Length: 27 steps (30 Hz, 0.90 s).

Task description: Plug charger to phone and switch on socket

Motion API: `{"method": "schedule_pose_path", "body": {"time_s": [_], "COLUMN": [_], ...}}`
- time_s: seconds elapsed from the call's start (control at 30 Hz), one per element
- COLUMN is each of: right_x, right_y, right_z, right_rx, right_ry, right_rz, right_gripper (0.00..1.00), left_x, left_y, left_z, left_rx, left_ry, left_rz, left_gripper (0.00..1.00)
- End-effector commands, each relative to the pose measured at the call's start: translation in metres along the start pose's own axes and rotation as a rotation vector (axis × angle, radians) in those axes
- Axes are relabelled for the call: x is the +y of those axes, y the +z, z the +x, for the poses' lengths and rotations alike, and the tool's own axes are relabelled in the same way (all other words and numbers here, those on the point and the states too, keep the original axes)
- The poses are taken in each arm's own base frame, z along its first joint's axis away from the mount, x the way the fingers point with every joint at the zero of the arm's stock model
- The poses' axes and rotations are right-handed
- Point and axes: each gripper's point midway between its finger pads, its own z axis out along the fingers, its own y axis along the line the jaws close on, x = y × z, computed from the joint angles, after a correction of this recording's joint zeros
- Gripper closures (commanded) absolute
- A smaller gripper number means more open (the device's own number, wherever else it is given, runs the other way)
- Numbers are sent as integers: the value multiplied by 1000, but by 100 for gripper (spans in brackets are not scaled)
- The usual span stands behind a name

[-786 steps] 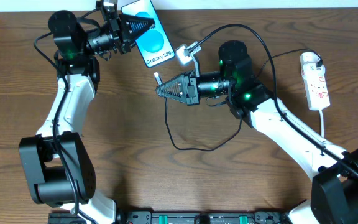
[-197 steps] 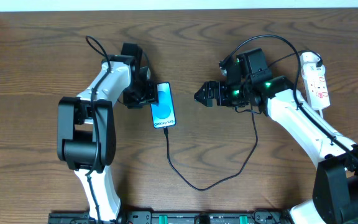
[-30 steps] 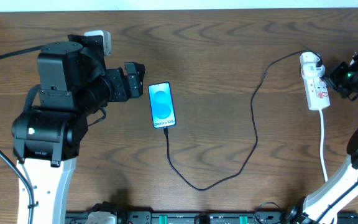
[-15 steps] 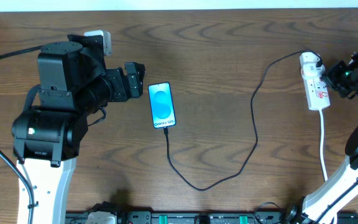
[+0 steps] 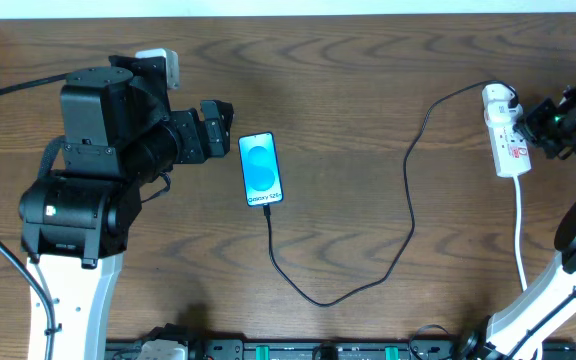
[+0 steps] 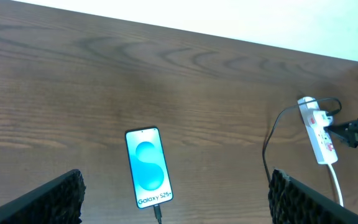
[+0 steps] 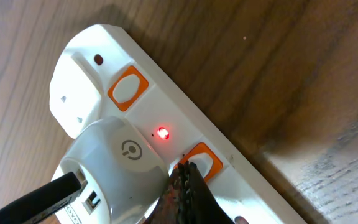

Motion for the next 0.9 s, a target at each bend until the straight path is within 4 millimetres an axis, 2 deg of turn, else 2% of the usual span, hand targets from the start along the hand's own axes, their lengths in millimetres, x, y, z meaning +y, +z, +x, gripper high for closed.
{"method": "schedule_pose_path", "body": {"time_s": [0.0,0.1,0.17,0.23,0.3,0.33,0.37,0.4,0.47,0.5,0.57,0.6,0.67,0.8,0.87], "right_x": [22,14,-2,-8,-12,-11,-7,-4,13,19,34,39,63,104,133], "right_y": [32,33,32,24,-15,-25,-48,-61,-113,-131,-166,-174,-197,-215,-218], "right_z": [60,56,45,30,-7,-13,-27,-33,-46,-48,-43,-40,-20,26,67], "right_rx": [189,164,113,68,-44,-66,-117,-143,-227,-256,-298,-301,-295,-245,-194], "right_ry": [-4,1,22,37,66,68,67,64,12,-2,-39,-57,-147,-340,-513], "right_rz": [-63,-13,59,61,13,2,-26,-46,-122,-133,-157,-166,-205,-250,-263], "right_gripper": [99,99,99,99,99,99,99,99,99,99,99,99,99,99,99], "left_x": [2,2,2,2,2,2,2,2,2,2,2,2,2,2,2], "left_y": [-3,-3,-2,-2,-3,-3,-3,-3,-3,-3,-3,-2,-3,-3,-2], "left_z": [-3,-3,-3,-3,-3,-3,-3,-3,-3,-3,-3,-3,-3,-3,-3], "left_rx": [-10,-10,-10,-10,-10,-10,-10,-10,-10,-10,-10,-10,-10,-10,-10], "left_ry": [1,1,1,1,1,1,1,1,1,1,1,1,1,1,1], "left_rz": [-11,-11,-11,-12,-11,-11,-11,-11,-11,-11,-11,-12,-11,-11,-12], "left_gripper": [6,6,6,6,6,6,6,6,6,6,6,6,6,6,6]}}
